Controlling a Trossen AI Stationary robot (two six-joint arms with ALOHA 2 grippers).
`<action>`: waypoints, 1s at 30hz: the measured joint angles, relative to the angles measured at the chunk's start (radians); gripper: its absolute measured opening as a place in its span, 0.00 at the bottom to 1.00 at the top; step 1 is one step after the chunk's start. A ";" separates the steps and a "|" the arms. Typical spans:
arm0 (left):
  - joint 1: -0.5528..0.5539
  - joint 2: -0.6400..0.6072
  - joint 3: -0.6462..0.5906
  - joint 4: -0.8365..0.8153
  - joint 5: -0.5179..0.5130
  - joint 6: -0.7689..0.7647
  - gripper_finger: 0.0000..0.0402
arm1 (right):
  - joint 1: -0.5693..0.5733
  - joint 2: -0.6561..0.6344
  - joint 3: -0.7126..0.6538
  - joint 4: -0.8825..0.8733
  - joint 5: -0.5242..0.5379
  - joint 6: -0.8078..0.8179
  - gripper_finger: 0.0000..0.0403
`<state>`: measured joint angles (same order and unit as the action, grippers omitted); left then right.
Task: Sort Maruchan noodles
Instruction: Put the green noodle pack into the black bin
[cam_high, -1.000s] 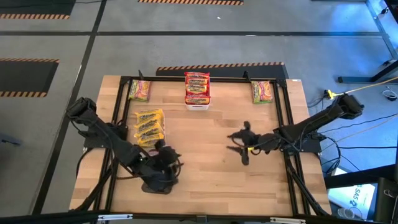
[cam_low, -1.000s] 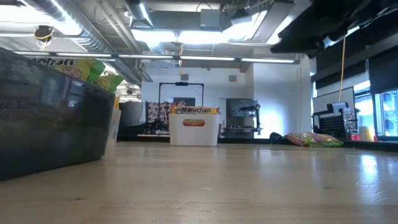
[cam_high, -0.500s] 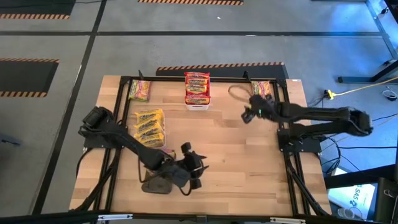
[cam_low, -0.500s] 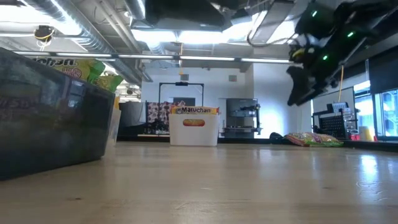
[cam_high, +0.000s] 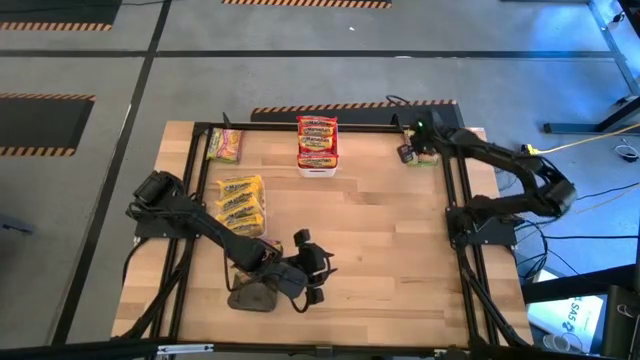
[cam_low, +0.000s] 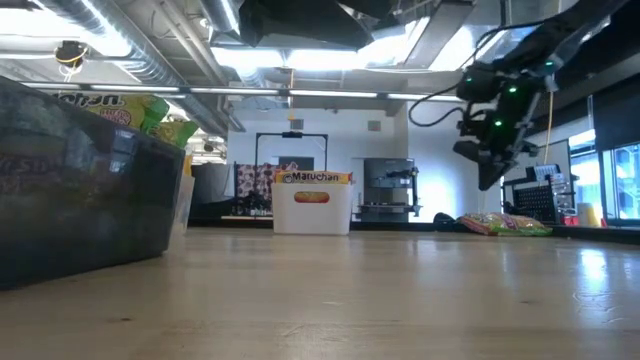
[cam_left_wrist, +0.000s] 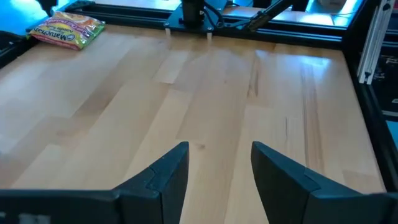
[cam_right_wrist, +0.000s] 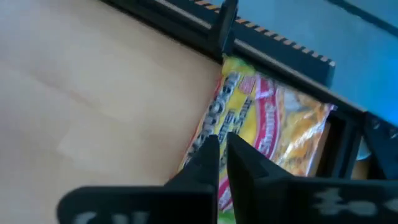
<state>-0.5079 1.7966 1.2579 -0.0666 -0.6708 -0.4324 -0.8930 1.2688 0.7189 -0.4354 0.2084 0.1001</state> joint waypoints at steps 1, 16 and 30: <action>0.000 0.000 0.000 0.000 0.000 0.000 0.42 | -0.006 0.029 0.025 -0.006 0.013 -0.004 0.01; -0.006 0.000 0.000 0.000 0.002 0.000 0.42 | -0.081 0.350 0.187 -0.137 0.109 -0.010 0.02; -0.006 -0.002 0.000 0.000 0.003 -0.001 0.42 | 0.070 0.346 0.191 -0.273 -0.016 0.022 0.01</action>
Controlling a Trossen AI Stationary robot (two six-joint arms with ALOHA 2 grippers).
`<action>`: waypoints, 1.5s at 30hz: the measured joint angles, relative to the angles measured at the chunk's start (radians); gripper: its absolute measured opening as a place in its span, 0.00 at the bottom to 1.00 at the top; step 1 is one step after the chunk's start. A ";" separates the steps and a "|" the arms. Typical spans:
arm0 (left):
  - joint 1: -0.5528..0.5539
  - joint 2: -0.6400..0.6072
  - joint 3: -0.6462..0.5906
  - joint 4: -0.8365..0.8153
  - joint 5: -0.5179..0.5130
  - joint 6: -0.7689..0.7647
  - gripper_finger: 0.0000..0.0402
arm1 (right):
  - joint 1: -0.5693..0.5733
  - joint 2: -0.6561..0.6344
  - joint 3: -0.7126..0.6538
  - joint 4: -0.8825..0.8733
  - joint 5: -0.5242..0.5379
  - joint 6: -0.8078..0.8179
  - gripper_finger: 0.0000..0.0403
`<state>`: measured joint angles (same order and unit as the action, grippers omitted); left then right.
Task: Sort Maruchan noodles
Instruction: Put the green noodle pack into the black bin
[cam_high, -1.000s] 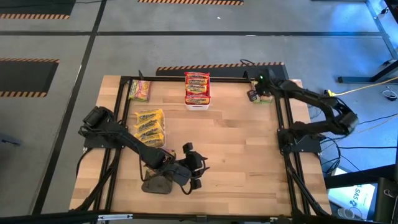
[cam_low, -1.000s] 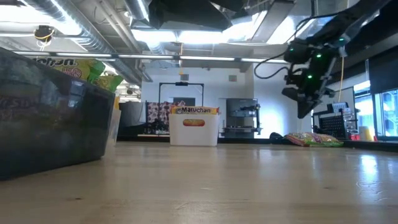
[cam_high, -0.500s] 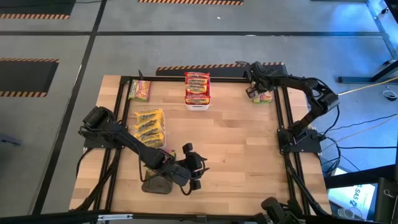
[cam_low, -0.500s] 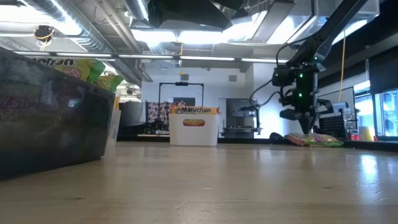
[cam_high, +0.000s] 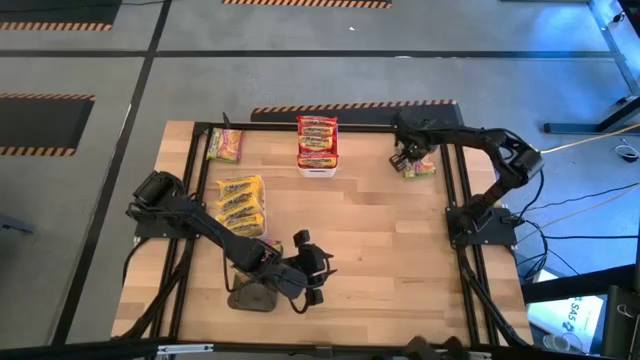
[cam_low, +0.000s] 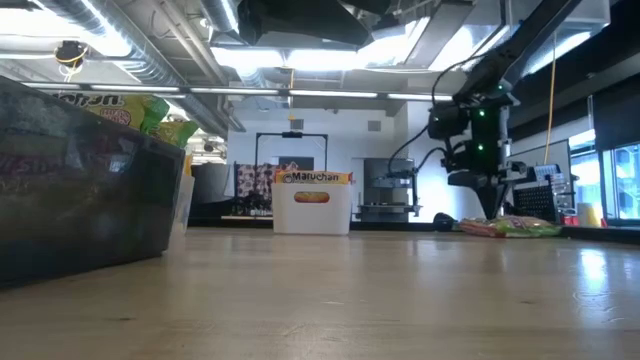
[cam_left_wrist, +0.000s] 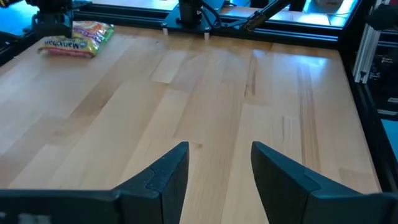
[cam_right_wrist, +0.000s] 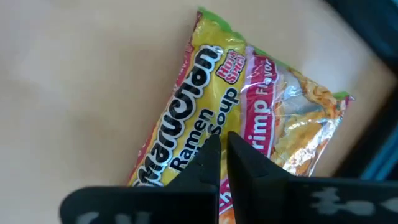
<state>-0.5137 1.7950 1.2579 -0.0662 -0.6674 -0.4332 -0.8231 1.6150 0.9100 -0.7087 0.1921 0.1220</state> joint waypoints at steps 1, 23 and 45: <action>0.000 0.000 0.000 0.000 0.000 0.000 0.42 | 0.029 0.000 0.000 -0.007 -0.003 0.013 0.01; -0.004 0.000 0.000 0.019 0.008 -0.008 0.42 | 0.691 0.002 -0.003 -0.010 -0.060 0.403 0.01; -0.010 0.067 0.000 0.107 0.031 -0.087 0.42 | 1.031 -0.185 0.045 0.102 0.016 0.318 0.01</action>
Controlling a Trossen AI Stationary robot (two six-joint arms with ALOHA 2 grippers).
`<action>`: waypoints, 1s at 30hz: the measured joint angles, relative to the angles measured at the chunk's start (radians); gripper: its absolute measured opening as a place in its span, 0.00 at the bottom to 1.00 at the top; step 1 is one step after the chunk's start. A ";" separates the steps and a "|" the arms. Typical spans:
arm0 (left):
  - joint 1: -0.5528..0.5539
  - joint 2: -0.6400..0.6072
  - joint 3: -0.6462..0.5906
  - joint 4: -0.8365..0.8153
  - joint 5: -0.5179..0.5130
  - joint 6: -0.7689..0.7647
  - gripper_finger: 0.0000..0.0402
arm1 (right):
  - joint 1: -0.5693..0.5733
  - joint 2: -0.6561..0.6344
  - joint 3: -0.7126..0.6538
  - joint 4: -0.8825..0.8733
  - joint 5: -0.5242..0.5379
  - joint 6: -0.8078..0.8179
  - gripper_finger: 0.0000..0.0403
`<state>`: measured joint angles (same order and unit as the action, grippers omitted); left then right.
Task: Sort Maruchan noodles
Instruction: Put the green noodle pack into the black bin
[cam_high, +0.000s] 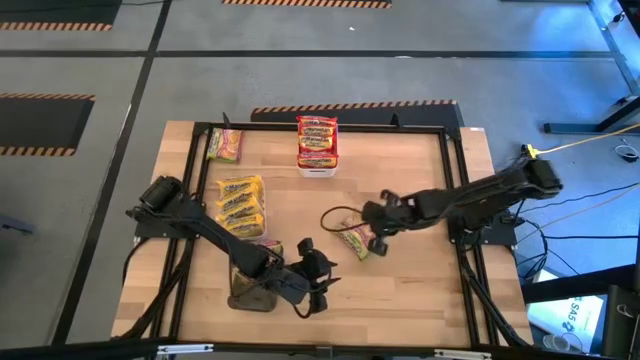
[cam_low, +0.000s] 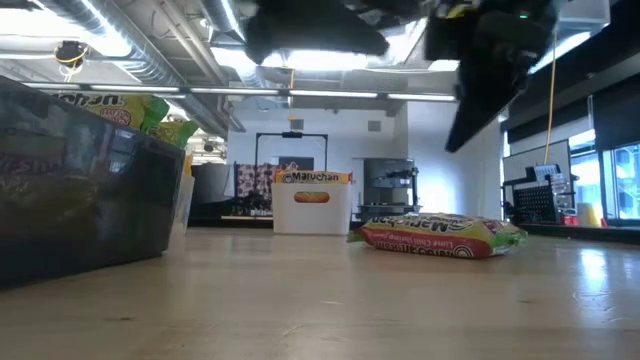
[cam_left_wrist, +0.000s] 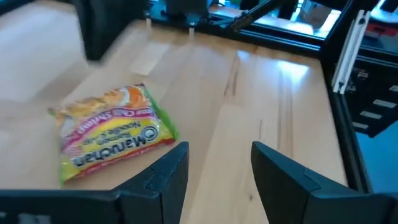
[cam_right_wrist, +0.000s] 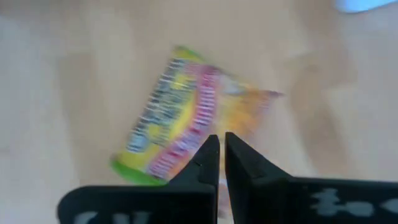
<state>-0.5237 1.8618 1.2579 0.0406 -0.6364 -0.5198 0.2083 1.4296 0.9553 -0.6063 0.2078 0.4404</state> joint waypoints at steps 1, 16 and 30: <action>0.006 0.022 0.000 0.024 0.003 -0.002 0.42 | 0.009 -0.032 -0.013 -0.026 0.035 0.003 0.01; 0.201 0.241 0.000 0.064 0.191 -0.106 0.42 | -0.004 -0.165 -0.375 0.206 0.139 0.124 0.01; 0.317 0.249 0.000 -0.035 0.183 -0.102 0.42 | 0.023 -0.047 -0.433 0.377 0.084 0.144 0.01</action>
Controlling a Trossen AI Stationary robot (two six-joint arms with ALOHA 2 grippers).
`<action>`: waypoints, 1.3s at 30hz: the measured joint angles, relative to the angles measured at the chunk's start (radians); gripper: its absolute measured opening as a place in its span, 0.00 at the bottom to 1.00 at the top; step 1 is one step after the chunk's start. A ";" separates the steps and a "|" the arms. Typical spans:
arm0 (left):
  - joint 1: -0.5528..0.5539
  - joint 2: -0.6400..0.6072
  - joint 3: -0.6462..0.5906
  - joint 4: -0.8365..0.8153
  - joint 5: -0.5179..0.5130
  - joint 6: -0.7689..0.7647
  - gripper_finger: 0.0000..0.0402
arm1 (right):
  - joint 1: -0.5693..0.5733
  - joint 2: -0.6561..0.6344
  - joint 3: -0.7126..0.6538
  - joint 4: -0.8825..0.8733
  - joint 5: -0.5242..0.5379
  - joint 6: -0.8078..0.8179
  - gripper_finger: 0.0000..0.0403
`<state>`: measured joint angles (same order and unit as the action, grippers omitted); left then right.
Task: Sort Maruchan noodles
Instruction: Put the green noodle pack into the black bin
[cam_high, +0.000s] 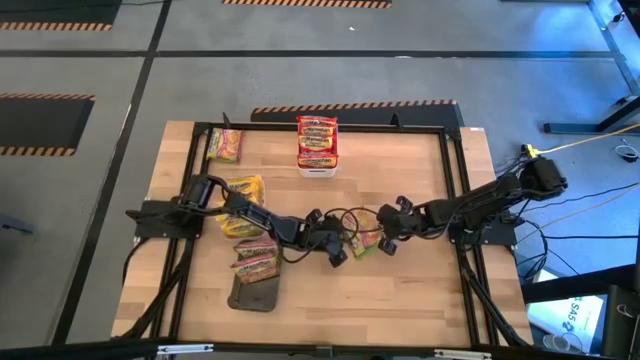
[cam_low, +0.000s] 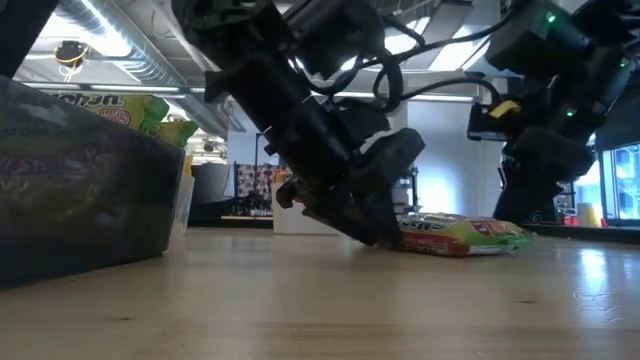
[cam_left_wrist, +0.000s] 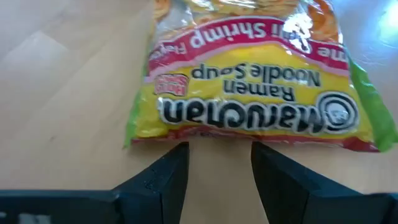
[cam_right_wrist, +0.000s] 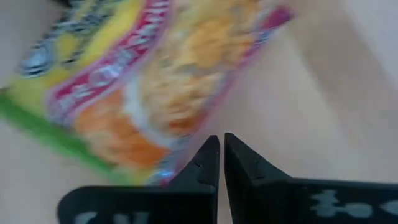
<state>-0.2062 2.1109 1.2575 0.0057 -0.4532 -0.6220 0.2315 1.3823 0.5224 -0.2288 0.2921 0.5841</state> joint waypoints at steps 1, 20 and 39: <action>0.006 0.000 0.000 -0.001 -0.001 0.000 0.42 | 0.011 0.005 0.000 0.010 -0.018 0.013 0.01; 0.058 0.000 0.000 0.079 -0.011 0.003 0.42 | 0.214 0.267 0.032 0.508 -0.102 0.109 0.01; -0.156 -0.174 0.005 -0.032 -0.105 0.094 0.41 | 0.181 -0.208 0.154 -0.207 0.116 0.115 0.01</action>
<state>-0.3620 1.9368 1.2624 -0.0268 -0.5578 -0.5285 0.4126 1.1741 0.6762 -0.4361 0.4084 0.6993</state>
